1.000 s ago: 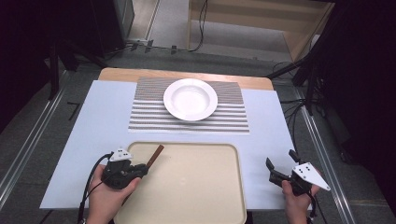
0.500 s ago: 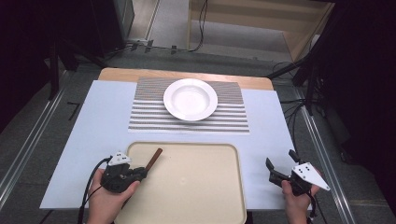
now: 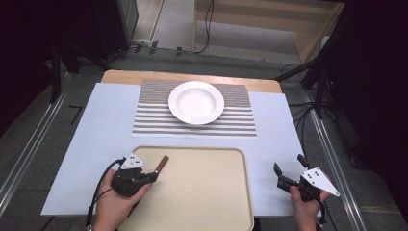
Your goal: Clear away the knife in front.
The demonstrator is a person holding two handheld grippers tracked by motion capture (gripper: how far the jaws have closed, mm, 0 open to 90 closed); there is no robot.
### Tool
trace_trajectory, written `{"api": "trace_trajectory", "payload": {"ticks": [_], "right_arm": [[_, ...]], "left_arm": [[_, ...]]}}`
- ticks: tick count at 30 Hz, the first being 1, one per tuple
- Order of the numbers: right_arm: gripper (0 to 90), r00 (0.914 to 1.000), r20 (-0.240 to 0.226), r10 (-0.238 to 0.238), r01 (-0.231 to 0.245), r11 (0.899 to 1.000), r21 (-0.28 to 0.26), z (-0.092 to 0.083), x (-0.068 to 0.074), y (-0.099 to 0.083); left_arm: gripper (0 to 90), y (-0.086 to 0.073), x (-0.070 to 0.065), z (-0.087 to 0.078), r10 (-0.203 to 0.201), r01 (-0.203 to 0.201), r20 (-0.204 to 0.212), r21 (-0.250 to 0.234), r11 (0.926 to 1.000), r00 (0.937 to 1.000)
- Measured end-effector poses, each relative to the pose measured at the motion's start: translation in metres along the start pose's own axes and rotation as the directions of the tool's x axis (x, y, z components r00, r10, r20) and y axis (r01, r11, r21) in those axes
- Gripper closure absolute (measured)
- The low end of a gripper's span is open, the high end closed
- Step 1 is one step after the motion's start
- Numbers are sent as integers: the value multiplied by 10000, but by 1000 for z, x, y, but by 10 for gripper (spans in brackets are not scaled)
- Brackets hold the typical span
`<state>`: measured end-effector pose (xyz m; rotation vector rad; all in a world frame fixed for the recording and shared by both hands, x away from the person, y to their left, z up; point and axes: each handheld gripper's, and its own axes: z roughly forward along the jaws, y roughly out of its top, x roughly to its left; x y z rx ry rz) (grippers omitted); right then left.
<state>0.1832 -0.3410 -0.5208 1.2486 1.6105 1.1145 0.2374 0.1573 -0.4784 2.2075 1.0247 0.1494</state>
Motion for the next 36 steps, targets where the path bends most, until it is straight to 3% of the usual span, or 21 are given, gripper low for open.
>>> {"api": "trace_trajectory", "payload": {"ticks": [3, 4, 12, 21, 26, 29, 31, 33, 36], "right_arm": [[85, 10000, 0, -2, 2, 10000, 1, 0, 0, 0], [84, 10000, -2, -2, 2, 10000, -2, 0, 0, 0], [84, 10000, 0, -5, 5, 10000, -14, 0, 0, 0], [84, 10000, 14, -34, 34, 10000, 8, 0, 0, 0], [84, 10000, 11, -40, 40, 10000, 30, 1, 0, 0], [84, 10000, -28, -48, 48, 10000, 10, 0, 1, 0], [84, 9999, -76, -74, 73, 10000, -32, 0, 0, 0], [84, 9999, -83, -87, 86, 10000, -41, 0, 0, 0], [84, 9999, -86, -84, 84, 10000, -30, 0, 0, 0]], "left_arm": [[897, 0, -2, 9, 376, -356, -471, 420, 9985, 9982], [897, -1, -1, 11, 376, -355, -456, 445, 9984, 9983], [897, -10, 16, 3, -137, 155, -554, 314, 9994, 9984], [897, -25, 37, -12, -776, 775, -744, -36, 9970, 9942], [896, -31, 44, -16, -1034, 1019, -517, -301, 9943, 9933], [886, -34, 44, -17, -823, 795, -390, -690, 9944, 9958], [770, -37, 44, -18, -806, 784, -151, -1139, 9904, 9966], [747, -39, 44, -20, -650, 649, 43, -1589, 9852, 9979], [641, -38, 41, -24, -300, 290, -20, -2078, 9777, 9995]]}}
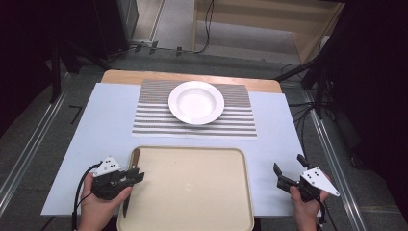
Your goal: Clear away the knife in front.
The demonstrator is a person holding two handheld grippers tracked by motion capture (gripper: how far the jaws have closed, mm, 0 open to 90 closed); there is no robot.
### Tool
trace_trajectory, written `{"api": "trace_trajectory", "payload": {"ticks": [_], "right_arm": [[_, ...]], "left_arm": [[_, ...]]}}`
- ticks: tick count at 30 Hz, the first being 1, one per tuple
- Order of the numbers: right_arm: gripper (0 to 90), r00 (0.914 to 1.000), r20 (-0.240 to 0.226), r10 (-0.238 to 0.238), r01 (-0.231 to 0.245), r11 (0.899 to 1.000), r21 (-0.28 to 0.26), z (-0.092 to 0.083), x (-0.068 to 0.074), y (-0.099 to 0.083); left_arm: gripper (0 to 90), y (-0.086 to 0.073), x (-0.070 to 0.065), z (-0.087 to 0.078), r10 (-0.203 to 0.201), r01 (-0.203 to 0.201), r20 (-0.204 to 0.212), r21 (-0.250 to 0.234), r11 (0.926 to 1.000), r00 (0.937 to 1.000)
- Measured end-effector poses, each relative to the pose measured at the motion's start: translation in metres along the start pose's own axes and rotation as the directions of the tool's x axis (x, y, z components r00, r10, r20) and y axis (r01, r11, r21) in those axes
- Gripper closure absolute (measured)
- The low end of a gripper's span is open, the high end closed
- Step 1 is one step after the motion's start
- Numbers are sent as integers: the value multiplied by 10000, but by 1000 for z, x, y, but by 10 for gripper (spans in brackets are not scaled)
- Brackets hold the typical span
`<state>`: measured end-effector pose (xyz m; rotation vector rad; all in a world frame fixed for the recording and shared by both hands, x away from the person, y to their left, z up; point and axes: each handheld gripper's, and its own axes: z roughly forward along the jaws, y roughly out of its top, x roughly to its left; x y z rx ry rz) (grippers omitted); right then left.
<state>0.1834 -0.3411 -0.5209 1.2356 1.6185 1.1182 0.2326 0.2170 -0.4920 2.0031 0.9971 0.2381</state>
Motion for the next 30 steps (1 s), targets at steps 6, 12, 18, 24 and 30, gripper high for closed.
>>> {"api": "trace_trajectory", "payload": {"ticks": [6, 12, 18, 24, 30], "right_arm": [[84, 10000, 28, -53, 53, 10000, 57, 1, 1, 0], [84, 10000, 42, -84, 84, 9999, 102, 1, 1, 0], [84, 9999, 63, -93, 93, 9999, 146, 2, 1, 0], [84, 10000, 73, -63, 62, 9998, 164, 2, 1, 0], [84, 10000, 81, -18, 17, 9999, 146, 1, 0, 0]], "left_arm": [[359, 3, -1, -11, 255, -256, -22, -1035, 9943, 9997], [132, 3, 3, -21, 317, -312, 3, -1656, 9857, 9995], [0, 0, 8, -30, 556, -515, 138, -2105, 9762, 9984], [0, -2, 16, -39, 452, -453, -61, -2311, 9719, 9990], [0, -3, 27, -46, 303, -365, -288, -2459, 9686, 9991]]}}
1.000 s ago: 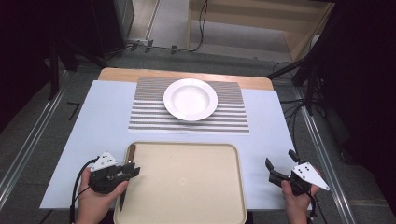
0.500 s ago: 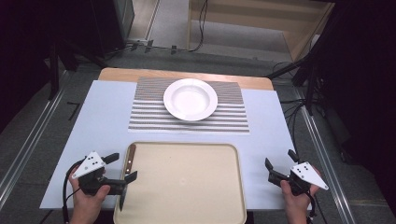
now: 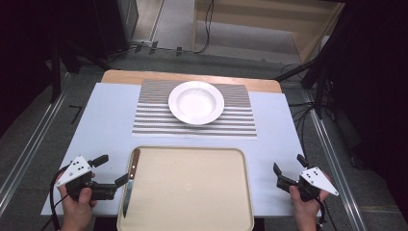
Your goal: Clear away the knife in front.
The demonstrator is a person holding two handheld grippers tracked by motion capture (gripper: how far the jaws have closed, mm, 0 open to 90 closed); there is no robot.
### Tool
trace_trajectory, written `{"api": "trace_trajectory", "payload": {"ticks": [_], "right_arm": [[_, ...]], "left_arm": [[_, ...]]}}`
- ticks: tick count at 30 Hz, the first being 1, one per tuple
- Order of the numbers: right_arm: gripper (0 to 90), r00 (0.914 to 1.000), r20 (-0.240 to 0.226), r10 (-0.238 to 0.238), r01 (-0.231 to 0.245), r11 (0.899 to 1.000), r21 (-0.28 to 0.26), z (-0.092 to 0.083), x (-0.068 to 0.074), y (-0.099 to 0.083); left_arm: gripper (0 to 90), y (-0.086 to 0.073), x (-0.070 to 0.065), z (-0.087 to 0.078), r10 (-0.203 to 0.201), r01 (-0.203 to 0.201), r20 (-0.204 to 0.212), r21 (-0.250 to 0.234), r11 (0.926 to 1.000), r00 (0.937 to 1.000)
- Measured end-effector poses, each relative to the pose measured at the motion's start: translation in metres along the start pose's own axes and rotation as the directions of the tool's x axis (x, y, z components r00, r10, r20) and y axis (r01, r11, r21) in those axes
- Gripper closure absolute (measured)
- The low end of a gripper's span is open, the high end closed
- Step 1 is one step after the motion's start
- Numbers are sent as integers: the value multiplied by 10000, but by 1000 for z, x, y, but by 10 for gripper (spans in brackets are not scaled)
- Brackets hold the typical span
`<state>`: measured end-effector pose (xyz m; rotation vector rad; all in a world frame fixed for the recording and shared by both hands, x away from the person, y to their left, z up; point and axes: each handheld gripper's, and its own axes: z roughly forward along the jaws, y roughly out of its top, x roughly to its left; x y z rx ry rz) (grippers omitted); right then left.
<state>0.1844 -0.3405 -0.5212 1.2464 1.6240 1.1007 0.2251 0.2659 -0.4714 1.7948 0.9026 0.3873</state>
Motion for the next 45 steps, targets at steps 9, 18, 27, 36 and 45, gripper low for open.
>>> {"api": "trace_trajectory", "payload": {"ticks": [9, 18, 27, 36, 45], "right_arm": [[84, 10000, -15, 14, -14, 10000, -36, -1, 0, 0], [84, 10000, -31, 4, -4, 10000, -41, -1, -1, 0], [84, 10000, -20, -19, 19, 10000, -55, -1, -1, 0], [84, 10000, -17, -21, 21, 10000, -52, -1, -1, 0], [84, 10000, -20, -20, 20, 10000, -53, -1, -1, 0]], "left_arm": [[0, -2, 12, -6, -93, 92, -230, -33, 10000, 9997], [0, -4, 27, -15, -194, 185, -488, -180, 9997, 9986], [0, -8, 43, -27, -465, 433, -907, -372, 9984, 9948], [0, -12, 56, -36, -726, 667, -1231, -510, 9965, 9897], [0, -16, 67, -44, -864, 793, -1513, -528, 9955, 9847]]}}
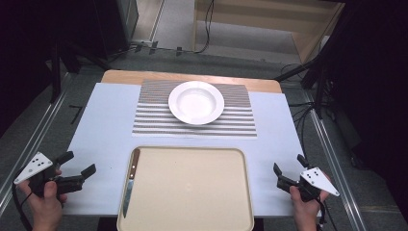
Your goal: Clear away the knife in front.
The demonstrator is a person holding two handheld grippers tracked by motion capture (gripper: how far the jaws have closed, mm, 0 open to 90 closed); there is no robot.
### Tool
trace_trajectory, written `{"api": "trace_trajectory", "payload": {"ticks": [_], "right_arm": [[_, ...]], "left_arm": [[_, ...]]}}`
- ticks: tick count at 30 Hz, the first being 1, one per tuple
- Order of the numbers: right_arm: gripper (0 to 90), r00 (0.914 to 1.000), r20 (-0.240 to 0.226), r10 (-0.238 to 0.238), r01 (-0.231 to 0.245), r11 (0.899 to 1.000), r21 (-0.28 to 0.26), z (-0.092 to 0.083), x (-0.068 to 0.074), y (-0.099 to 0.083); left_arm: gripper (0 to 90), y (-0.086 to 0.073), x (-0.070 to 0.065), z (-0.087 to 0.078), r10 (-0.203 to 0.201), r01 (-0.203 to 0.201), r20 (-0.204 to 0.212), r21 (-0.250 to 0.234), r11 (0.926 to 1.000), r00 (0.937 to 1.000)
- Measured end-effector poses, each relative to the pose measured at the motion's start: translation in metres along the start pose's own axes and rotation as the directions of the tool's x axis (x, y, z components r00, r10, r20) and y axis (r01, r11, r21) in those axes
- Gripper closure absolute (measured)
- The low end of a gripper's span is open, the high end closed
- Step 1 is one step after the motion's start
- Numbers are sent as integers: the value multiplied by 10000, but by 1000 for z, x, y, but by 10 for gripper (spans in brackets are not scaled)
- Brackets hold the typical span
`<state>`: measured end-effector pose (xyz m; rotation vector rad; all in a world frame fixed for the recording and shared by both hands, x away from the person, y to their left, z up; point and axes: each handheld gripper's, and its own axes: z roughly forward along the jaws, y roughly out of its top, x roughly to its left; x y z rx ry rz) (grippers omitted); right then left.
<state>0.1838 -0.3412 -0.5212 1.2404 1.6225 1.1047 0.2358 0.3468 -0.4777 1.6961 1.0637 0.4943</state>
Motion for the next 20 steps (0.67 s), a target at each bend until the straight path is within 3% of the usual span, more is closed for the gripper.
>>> {"api": "trace_trajectory", "payload": {"ticks": [6, 9, 20], "right_arm": [[84, 10000, -11, 8, -8, 10000, 17, 0, 0, 0], [84, 10000, -19, -4, 4, 10000, 34, 0, 1, 0], [84, 10000, -28, 0, 0, 10000, 67, 0, 1, 0]], "left_arm": [[0, -3, 5, -3, 6, -7, -24, -226, 9997, 10000], [0, -12, 10, 0, -835, 874, 597, -667, 9939, 9947], [0, -14, 4, 1, -352, 373, 307, -696, 9969, 9989]]}}
